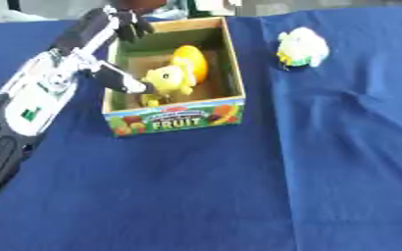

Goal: Pick up objects on the table and place them in the box.

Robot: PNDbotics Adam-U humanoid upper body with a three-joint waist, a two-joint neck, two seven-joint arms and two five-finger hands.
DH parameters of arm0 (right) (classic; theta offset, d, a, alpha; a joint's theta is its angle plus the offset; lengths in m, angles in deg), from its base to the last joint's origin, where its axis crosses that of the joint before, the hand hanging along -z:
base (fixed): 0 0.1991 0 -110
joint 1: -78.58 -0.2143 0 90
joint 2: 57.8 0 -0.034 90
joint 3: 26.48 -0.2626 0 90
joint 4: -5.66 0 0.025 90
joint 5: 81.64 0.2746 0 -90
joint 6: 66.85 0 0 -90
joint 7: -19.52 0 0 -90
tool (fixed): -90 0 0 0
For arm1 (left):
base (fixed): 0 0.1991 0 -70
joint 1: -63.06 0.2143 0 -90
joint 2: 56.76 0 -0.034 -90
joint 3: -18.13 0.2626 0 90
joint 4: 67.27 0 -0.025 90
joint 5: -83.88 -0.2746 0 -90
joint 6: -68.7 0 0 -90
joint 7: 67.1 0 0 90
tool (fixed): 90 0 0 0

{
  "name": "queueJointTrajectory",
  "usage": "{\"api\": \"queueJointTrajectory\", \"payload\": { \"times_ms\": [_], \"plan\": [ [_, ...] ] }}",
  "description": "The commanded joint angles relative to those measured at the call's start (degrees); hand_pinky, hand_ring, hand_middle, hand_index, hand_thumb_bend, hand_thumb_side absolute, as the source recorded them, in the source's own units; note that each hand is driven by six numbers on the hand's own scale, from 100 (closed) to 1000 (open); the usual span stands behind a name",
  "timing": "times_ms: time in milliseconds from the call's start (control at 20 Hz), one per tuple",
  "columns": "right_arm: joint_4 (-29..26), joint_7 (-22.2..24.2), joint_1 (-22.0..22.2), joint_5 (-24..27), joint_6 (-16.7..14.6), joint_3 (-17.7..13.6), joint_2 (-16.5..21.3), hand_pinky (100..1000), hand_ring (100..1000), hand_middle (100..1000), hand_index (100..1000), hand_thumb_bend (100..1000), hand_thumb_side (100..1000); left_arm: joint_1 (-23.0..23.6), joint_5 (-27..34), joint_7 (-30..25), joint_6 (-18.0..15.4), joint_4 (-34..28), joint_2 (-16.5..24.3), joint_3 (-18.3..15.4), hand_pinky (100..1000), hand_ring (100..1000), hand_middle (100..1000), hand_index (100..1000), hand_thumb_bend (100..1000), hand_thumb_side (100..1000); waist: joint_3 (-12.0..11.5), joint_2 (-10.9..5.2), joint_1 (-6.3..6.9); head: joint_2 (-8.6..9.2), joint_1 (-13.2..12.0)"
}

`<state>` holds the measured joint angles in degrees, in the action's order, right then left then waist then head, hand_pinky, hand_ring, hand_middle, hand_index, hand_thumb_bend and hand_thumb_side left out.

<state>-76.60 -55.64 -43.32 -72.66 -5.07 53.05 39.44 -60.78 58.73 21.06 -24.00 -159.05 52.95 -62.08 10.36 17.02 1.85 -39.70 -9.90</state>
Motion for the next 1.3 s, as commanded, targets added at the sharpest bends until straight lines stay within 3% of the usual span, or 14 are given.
{"api": "queueJointTrajectory", "payload": {
  "times_ms": [50,650,850,1150,1200,1300],
  "plan": [
    [1.71,0.27,-2.12,-1.10,-0.85,0.36,3.33,657,868,636,854,100,100,2.05,2.94,2.86,2.07,-5.20,1.62,-4.10,559,531,541,719,795,100,-0.44,-1.23,-0.37,0.54,0.70],
    [17.47,5.46,-14.08,-8.91,-4.68,6.31,10.38,658,867,680,857,100,100,15.93,13.59,10.88,5.71,-18.08,-3.57,-11.29,544,521,532,716,795,100,-3.56,-1.89,-1.86,0.42,3.40],
    [23.37,8.41,-18.56,-12.53,-5.86,7.43,10.46,670,886,719,875,100,100,18.50,17.19,11.53,6.03,-19.19,-5.42,-13.02,542,520,531,716,798,100,-4.61,-2.00,-2.32,-0.22,4.00],
    [32.32,13.71,-24.21,-18.04,-7.17,7.80,7.68,691,915,762,900,100,100,20.28,19.49,12.05,6.13,-19.86,-8.15,-14.94,539,519,530,714,800,100,-6.03,-2.00,-2.79,-0.77,5.29],
    [34.26,14.04,-25.09,-19.92,-7.79,7.56,7.02,694,920,766,903,100,100,20.53,19.68,12.10,6.10,-20.06,-8.38,-15.01,539,520,530,714,801,100,-6.21,-2.02,-2.80,-0.83,5.49],
    [39.62,10.72,-27.37,-31.24,-10.54,5.85,4.28,698,925,772,906,100,100,21.28,19.80,12.00,6.09,-20.51,-8.86,-15.08,539,520,530,715,802,100,-6.49,-2.07,-2.75,-0.98,5.79]
  ]
}}
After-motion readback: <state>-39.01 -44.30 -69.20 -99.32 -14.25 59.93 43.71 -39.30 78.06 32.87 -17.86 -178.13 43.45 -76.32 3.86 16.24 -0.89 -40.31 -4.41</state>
